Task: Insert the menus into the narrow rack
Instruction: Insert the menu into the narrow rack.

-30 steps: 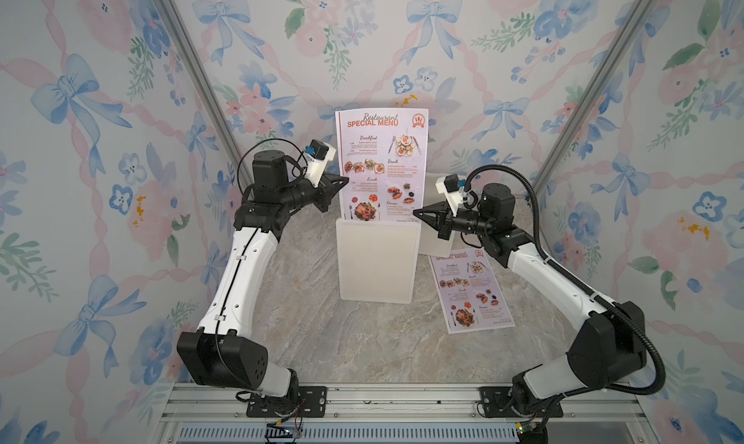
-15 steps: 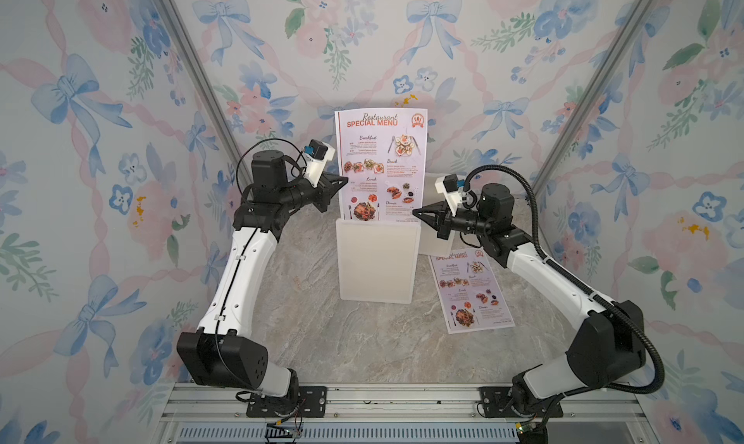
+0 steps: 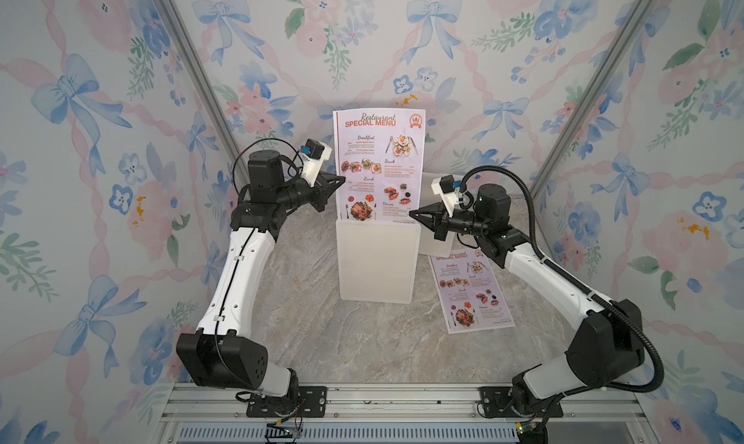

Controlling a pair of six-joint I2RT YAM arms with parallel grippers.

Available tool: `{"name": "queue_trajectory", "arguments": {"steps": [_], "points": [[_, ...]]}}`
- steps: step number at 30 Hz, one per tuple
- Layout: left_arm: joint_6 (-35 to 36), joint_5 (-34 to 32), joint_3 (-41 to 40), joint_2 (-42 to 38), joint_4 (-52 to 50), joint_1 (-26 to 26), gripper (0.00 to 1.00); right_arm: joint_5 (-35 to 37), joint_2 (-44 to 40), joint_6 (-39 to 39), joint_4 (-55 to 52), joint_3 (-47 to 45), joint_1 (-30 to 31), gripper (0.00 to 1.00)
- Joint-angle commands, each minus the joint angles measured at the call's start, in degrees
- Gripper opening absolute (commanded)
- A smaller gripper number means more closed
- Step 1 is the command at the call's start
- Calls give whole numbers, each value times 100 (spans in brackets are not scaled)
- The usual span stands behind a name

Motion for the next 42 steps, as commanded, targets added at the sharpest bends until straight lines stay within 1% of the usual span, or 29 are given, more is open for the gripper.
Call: {"name": "queue_trajectory", "arguments": {"steps": [1, 5, 6, 14, 16, 19, 21, 23, 24, 27, 32, 37, 42], "points": [[94, 6, -57, -205, 231, 87, 0, 110, 13, -122, -268, 93, 4, 1], [81, 42, -108, -220, 238, 70, 0, 110, -59, -246, -397, 48, -23, 1], [88, 62, -112, -216, 235, 63, 0, 285, -81, -249, -395, 34, -35, 1], [92, 57, -99, -179, 243, -71, 0, 269, -188, -341, -592, -29, -95, 1], [98, 60, -103, -188, 243, -80, 0, 249, -201, -353, -645, -37, -104, 9], [122, 119, -94, -183, 245, -95, 0, 208, -171, -329, -635, 48, -112, 27], [165, 229, -115, -192, 249, -121, 0, 198, -107, -274, -654, 222, -114, 42], [218, 253, -140, -204, 245, -148, 0, -24, -14, -230, -718, 409, -113, 50], [225, 263, -146, -205, 250, -159, 0, -39, 33, -218, -755, 498, -112, 51], [225, 295, -157, -197, 253, -165, 0, -55, 89, -200, -675, 636, -105, 51], [228, 323, -219, -220, 256, -168, 0, -64, 190, -104, -543, 799, -104, 48], [245, 315, -404, -301, 253, -163, 0, 34, 269, -21, -352, 889, -101, 43], [266, 293, -509, -354, 252, -167, 0, 40, 338, 64, -279, 991, -104, 34]]}}
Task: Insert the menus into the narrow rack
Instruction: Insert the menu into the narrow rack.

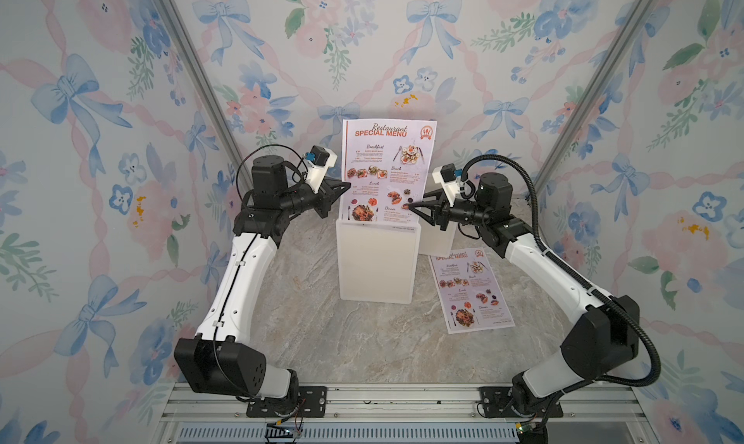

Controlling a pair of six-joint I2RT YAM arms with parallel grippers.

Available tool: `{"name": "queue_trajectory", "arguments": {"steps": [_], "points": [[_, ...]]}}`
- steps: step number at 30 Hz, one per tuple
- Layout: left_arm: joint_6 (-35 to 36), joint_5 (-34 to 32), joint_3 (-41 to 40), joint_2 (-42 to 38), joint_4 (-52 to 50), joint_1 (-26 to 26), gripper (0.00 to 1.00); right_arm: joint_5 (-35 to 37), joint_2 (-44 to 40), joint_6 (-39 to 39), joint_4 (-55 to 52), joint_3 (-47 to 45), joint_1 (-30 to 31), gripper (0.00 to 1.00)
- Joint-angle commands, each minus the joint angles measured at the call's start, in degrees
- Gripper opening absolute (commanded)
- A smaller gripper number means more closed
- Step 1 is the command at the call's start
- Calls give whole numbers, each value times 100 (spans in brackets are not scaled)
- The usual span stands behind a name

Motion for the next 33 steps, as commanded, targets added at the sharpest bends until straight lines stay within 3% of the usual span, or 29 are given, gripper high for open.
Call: {"name": "queue_trajectory", "arguments": {"steps": [1, 3, 6, 10, 14, 18, 27, 33], "points": [[123, 66, -94, -131, 57, -15, 0, -30, 45, 90, 215, 204, -27, 33], [132, 44, -99, -141, 55, -8, 4, -45, 44, 95, 230, 198, -24, 33], [135, 22, -91, -140, 55, -15, 31, -47, 36, 121, 282, 206, -27, 34], [105, 89, -24, -77, 56, -12, 42, -73, 70, 162, 300, 299, -21, 34], [48, 112, 68, -7, 64, -24, 44, -56, 140, 154, 267, 433, 0, 33], [1, 88, 159, 66, 80, -21, 44, -48, 189, 134, 247, 548, 64, 21], [-99, -193, 399, 266, 91, -6, 44, -117, 290, -93, -185, 858, 115, 8], [-136, -179, 457, 322, 115, 27, 44, -237, 276, -319, -580, 879, 149, 5]]}}
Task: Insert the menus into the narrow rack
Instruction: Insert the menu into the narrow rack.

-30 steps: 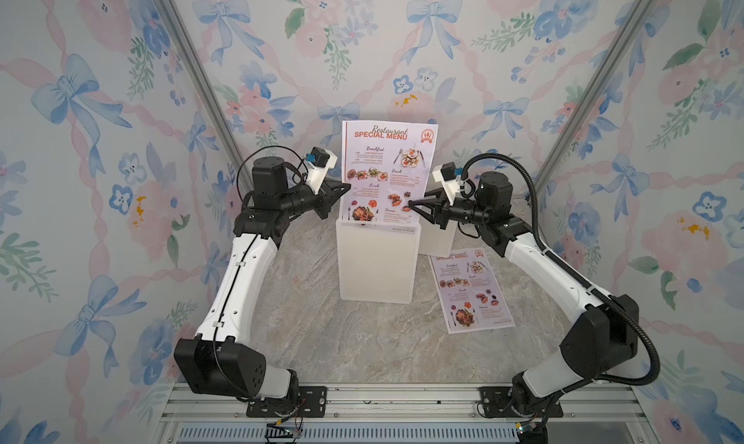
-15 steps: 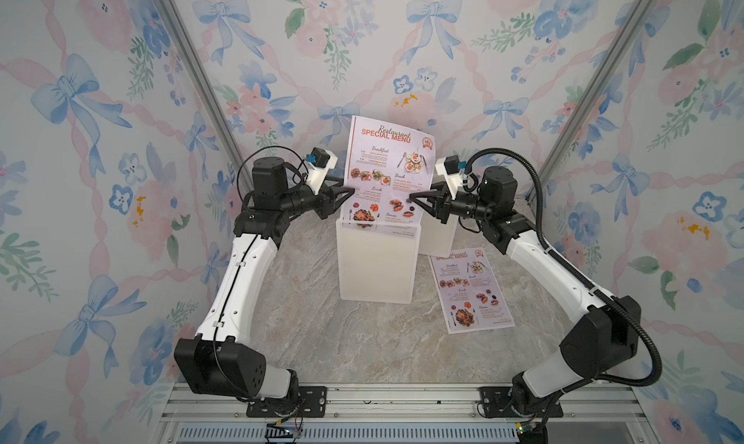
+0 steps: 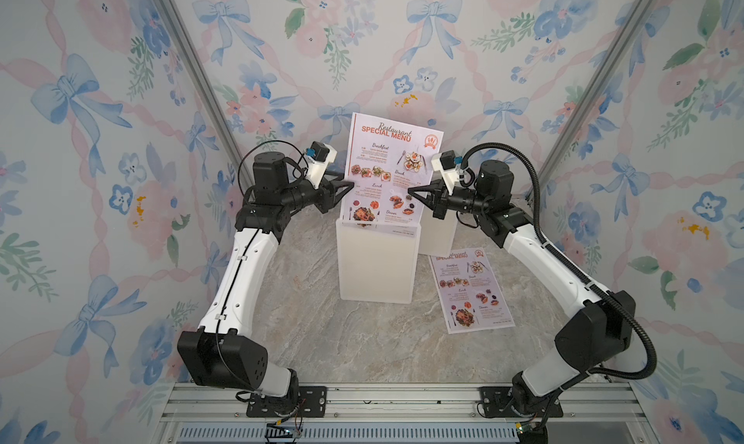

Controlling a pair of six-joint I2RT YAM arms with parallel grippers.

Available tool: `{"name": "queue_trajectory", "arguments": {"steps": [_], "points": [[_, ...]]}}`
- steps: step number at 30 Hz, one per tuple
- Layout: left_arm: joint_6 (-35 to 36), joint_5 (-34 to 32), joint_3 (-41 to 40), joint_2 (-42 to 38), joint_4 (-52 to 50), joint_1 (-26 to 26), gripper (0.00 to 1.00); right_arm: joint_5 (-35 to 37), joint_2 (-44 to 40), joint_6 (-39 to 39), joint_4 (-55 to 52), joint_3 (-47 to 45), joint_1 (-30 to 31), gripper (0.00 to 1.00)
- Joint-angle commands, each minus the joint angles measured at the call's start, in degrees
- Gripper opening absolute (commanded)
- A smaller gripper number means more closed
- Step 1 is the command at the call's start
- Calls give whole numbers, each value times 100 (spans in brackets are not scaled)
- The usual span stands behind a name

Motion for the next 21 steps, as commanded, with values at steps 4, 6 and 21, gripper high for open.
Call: {"name": "queue_trajectory", "arguments": {"steps": [4, 6, 21], "points": [[-94, -25, 221, 129, 63, 55, 44, -244, -55, -281, -548, 75, 44, 5], [-124, -13, 250, 166, 66, 62, 44, -296, -69, -300, -595, 74, 34, 4], [-151, 53, 243, 189, 115, 149, 49, -553, -226, 111, 97, -117, 6, 7]]}}
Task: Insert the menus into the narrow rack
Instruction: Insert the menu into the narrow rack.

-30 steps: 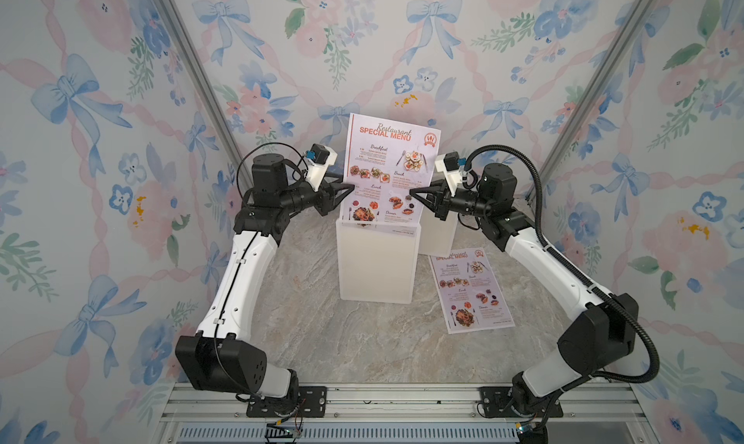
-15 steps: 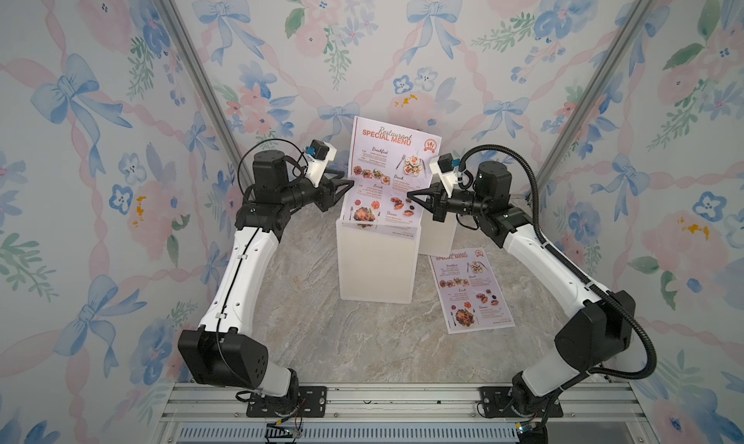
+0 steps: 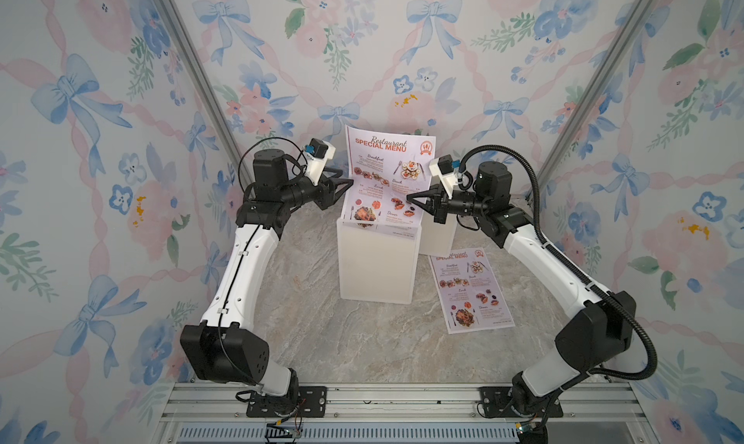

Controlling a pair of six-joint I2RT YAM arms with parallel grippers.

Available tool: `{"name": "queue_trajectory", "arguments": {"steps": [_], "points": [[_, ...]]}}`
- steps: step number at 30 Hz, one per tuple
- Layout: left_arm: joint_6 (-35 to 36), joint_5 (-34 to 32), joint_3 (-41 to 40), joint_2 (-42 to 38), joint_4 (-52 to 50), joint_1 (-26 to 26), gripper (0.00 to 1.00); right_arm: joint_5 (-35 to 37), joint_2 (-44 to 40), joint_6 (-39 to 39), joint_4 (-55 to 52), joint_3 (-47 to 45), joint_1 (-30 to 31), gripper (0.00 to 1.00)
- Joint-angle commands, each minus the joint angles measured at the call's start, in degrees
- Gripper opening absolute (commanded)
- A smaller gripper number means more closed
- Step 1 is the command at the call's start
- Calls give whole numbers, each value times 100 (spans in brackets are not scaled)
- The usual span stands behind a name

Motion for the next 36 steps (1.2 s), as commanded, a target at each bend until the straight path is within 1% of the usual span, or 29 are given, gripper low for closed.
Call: {"name": "queue_trajectory", "arguments": {"steps": [1, 6, 13, 16, 23, 25, 27, 31, 33, 36], "points": [[-98, 54, 102, 7, 82, 86, 49, -188, -195, 227, 322, -96, 17, 7], [-72, 236, 109, 44, 95, 196, 49, -223, -240, 276, 373, -135, 44, 7], [88, 920, 84, 27, 100, 184, 49, -269, -249, 250, 294, -161, 49, 6], [130, 927, 97, 65, 105, 121, 48, -272, -231, 249, 276, -139, 61, 5], [60, 704, 342, 341, 104, 80, 47, -331, -207, 266, 252, -47, 72, 4], [49, 803, 406, 416, 111, 75, 46, -359, -196, 260, 225, -25, 71, 4], [40, 918, 464, 483, 113, 65, 43, -368, -192, 249, 201, -15, 75, 4], [54, 1010, 455, 480, 118, 56, 25, -369, -163, 223, 151, 22, 78, 4], [90, 998, 427, 430, 113, 56, 20, -369, -157, 222, 155, 35, 74, 4], [106, 982, 391, 384, 113, 67, 16, -345, -134, 228, 145, 70, 78, 6]]}}
